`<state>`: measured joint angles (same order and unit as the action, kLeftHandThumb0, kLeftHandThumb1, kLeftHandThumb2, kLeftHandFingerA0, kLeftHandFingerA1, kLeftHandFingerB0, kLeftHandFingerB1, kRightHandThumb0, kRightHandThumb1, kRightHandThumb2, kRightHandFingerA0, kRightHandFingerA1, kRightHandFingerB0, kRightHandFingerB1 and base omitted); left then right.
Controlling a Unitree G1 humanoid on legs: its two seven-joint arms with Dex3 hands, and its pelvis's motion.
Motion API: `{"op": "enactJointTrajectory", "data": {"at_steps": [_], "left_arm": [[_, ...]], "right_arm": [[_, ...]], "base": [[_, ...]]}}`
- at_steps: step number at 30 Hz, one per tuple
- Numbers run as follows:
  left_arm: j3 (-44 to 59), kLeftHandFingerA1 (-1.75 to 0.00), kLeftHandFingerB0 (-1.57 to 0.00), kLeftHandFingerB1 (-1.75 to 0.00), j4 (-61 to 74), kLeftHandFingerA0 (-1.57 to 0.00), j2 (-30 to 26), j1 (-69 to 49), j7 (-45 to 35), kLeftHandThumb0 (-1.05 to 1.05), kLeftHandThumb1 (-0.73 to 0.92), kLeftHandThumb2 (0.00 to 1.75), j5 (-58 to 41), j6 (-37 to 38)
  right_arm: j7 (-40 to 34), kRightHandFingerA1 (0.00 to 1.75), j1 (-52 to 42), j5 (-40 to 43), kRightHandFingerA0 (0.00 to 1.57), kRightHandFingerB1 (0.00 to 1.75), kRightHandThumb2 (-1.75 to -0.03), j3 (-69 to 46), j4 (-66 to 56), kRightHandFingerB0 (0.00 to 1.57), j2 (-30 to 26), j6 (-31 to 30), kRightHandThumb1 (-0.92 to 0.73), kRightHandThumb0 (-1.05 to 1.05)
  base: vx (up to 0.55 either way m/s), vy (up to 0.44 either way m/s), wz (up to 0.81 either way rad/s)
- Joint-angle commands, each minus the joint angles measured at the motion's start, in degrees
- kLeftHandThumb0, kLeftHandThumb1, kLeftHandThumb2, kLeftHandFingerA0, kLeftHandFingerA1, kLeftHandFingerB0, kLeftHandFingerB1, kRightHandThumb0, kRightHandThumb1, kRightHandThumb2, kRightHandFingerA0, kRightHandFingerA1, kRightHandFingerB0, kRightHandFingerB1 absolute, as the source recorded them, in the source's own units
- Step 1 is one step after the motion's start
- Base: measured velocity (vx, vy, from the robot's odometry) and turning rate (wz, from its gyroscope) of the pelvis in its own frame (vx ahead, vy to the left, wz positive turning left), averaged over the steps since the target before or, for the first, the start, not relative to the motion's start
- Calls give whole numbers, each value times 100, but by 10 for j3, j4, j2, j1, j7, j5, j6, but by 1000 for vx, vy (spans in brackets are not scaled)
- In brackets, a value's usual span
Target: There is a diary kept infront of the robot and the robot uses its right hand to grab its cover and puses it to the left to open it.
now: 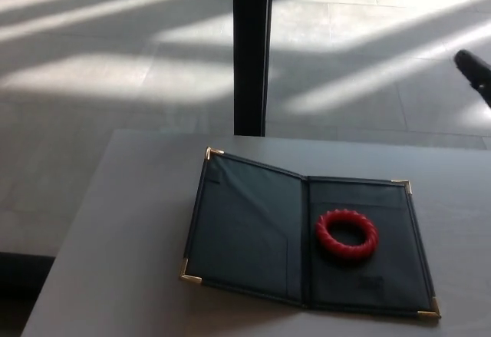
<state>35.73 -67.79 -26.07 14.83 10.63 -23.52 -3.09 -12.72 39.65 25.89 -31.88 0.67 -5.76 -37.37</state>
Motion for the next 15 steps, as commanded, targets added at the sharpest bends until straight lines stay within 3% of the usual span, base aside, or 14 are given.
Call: {"op": "enactJointTrajectory", "data": {"at_steps": [1, 4, 5, 6, 8, 9, 12, 13, 14, 15], "left_arm": [[7, -117, -22, -98, 8, -48, -7, -7, -2, -85, 92, 161, -6, -6], [6, -124, -21, -97, 5, -61, -9, -8, 3, -84, 92, 161, -1, -5], [8, -126, -18, -96, 1, -65, -10, -8, 0, -84, 92, 161, -3, -3], [9, -126, -15, -93, 0, -65, -10, -8, 0, -84, 92, 160, -4, -3], [8, -124, -20, -95, 0, -64, -10, -8, -1, -82, 92, 160, -2, -2], [13, -121, -12, -92, -1, -56, -11, -9, -6, -85, 92, 160, -7, -4], [15, -118, -13, -92, 1, -51, -10, -10, -8, -83, 92, 160, -8, -1], [15, -124, -20, -97, 4, -59, -9, -13, -1, -86, 92, 161, -5, -3], [16, -126, -16, -93, 1, -64, -8, -13, -1, -84, 92, 160, -6, 0], [13, -121, -11, -89, -1, -59, -9, -12, 1, -81, 92, 159, -2, -1]], "right_arm": [[45, 58, -73, 74, 41, 43, -71, -102, -25, 30, -92, -39, -91, -73], [37, 61, -107, 78, 44, 43, -70, -152, -23, 34, -130, -41, -92, -76], [40, 68, -125, 69, 44, 57, -109, -166, -19, 34, -149, -33, -72, -76], [45, 65, -137, 72, 42, 49, -69, -177, -20, 35, -156, -30, -92, -79], [58, 74, -169, 88, 51, 57, -68, -211, -20, 41, -175, -30, -92, -85], [66, 78, -192, 94, 53, 63, -68, -234, -11, 43, -186, -27, -92, -86], [61, 79, -211, 104, 60, 67, -67, -263, 0, 55, -192, -20, -87, -90], [48, 71, -233, 105, 56, 60, -66, -289, 4, 48, -193, -22, -88, -89], [63, 68, -251, 110, 50, 57, -67, -304, 16, 42, -194, -9, -89, -90], [64, 62, -263, 110, 46, 54, -67, -314, 24, 40, -194, -3, -89, -89]], "base": [[0, 0, 0], [0, 0, 0], [0, 0, 0], [0, 0, 0], [0, 0, 0], [0, 0, 0], [0, 0, 0], [0, 0, 0], [0, 0, 0], [0, 0, 0]]}}
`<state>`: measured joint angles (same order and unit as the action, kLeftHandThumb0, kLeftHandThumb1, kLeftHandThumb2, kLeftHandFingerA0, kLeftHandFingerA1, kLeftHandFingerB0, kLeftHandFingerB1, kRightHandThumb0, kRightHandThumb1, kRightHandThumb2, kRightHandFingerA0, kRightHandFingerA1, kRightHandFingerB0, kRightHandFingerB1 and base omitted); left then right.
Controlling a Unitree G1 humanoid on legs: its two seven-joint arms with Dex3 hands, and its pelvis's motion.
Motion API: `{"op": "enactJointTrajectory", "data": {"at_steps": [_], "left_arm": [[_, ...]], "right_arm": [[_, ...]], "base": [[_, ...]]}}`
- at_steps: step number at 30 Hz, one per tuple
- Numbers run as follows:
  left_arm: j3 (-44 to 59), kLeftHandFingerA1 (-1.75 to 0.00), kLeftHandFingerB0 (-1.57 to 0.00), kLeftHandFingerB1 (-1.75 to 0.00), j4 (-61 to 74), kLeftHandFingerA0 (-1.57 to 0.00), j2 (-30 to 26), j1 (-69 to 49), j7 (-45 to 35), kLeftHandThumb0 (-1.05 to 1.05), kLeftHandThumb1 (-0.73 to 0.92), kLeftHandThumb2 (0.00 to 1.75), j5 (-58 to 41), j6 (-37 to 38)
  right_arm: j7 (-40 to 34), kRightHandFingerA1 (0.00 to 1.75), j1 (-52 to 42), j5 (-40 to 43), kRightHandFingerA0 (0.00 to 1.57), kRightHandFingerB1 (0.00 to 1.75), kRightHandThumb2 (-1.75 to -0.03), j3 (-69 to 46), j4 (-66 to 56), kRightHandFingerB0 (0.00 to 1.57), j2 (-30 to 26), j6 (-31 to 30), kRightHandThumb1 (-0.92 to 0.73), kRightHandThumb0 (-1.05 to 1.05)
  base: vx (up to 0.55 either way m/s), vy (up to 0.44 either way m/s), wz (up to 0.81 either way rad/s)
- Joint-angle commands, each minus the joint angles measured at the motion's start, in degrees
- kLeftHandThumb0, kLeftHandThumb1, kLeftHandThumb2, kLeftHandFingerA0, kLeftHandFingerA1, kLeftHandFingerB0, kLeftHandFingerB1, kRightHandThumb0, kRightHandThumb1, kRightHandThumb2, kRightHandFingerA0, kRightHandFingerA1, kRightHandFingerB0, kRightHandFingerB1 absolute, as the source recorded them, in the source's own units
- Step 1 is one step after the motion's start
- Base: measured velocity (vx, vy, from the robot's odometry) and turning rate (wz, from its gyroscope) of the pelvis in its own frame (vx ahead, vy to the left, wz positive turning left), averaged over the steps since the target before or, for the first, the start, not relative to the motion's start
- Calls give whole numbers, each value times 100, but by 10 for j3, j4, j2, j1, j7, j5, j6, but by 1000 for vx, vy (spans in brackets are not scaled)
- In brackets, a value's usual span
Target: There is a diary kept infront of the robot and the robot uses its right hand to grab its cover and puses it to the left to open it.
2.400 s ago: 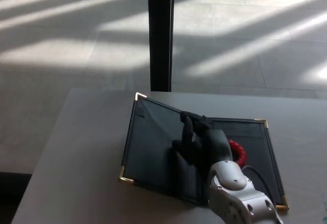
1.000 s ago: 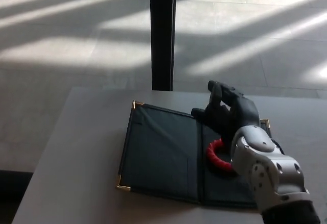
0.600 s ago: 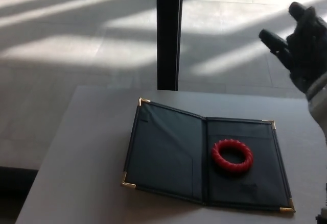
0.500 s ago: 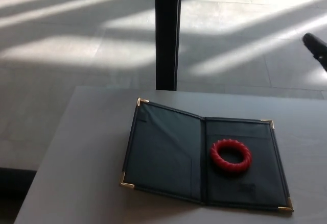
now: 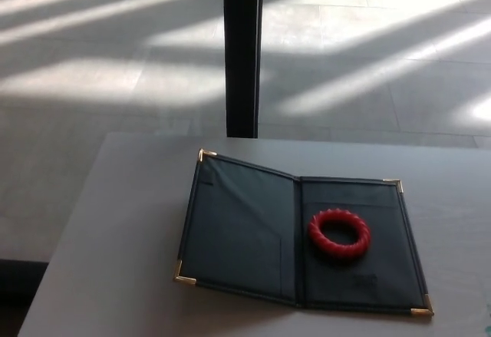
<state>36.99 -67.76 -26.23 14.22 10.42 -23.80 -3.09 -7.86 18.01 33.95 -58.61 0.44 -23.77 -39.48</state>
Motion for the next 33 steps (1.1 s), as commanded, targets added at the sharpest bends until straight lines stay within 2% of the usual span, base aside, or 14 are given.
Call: {"op": "enactJointTrajectory", "data": {"at_steps": [1, 8, 9, 10, 15, 24, 25, 26, 27, 28, 29, 30, 31, 33], "left_arm": [[1, -121, -11, -90, -1, -58, -8, -6, 2, -83, 92, 160, 0, -1], [4, -122, -15, -94, 1, -58, -7, -7, 1, -83, 92, 160, -4, -3], [3, -123, -19, -97, 0, -57, -6, -7, 0, -86, 92, 161, -2, -1], [2, -119, -14, -93, 1, -52, -6, -8, -2, -85, 92, 161, -2, -1], [7, -120, -14, -93, -1, -54, 0, -2, 7, -84, 92, 160, -6, -2], [12, -114, -14, -91, 7, -47, 6, -8, -5, -79, 92, 160, -11, -4], [17, -122, -33, -103, 7, -58, 7, -7, 3, -81, 92, 160, -14, 1], [21, -121, -27, -100, 4, -56, 7, -7, -2, -83, 92, 160, -17, 3], [17, -125, -32, -102, 6, -64, 7, -7, 5, -82, 92, 160, -11, 1], [18, -120, -28, -100, 7, -56, 8, -6, 6, -82, 92, 159, -12, -2], [19, -118, -24, -97, 6, -53, 8, -7, 1, -82, 92, 159, -12, -2], [14, -116, -20, -94, 5, -51, 7, -8, -2, -80, 92, 159, -7, -2], [14, -114, -19, -93, 4, -48, 6, -9, 0, -80, 92, 158, -7, -1], [14, -114, -19, -93, 4, -48, 6, -10, 0, -80, 92, 158, -7, -1]], "right_arm": [[16, 59, -56, 31, 45, 51, -67, -54, 31, 38, -13, 22, -90, -88], [-20, 59, -116, 10, 56, 54, -69, -90, 89, 46, 30, 93, -92, -87], [-36, 64, -119, 11, 47, 61, -110, -97, 94, 41, 43, 102, -71, -80], [-29, 58, -135, 11, 48, 52, -71, -99, 100, 36, 63, 118, -92, -85], [5, 56, -187, 9, 40, 49, -78, -84, 98, 25, 132, 178, -92, -85], [-5, 57, -204, 5, 46, 51, -81, -66, 132, 30, 153, 213, -92, -83], [-18, 56, -211, 5, 49, 50, -78, -61, 114, 32, 162, 202, -92, -82], [-29, 57, -213, 5, 50, 50, -76, -56, 108, 33, 166, 201, -92, -83], [-20, 56, -218, 3, 49, 51, -78, -50, 115, 33, 166, 209, -92, -83], [-22, 62, -225, -1, 46, 58, -114, -42, 108, 35, 170, 211, -76, -82], [-21, 58, -231, -2, 53, 51, -74, -36, 109, 36, 173, 213, -92, -84], [-21, 62, -237, -2, 46, 58, -113, -25, 101, 36, 177, 211, -74, -83], [-16, 56, -241, 2, 52, 49, -71, -19, 104, 36, 180, 212, -92, -82], [-17, 56, -245, 6, 52, 49, -71, -16, 103, 36, 180, 215, -92, -82]], "base": [[0, 0, 0], [0, 0, 0], [0, 0, 0], [0, 0, 0], [0, 0, 0], [0, 0, 0], [0, 0, 0], [0, 0, 0], [0, 0, 0], [0, 0, 0], [0, 0, 0], [0, 0, 0], [0, 0, 0], [0, 0, 0]]}}
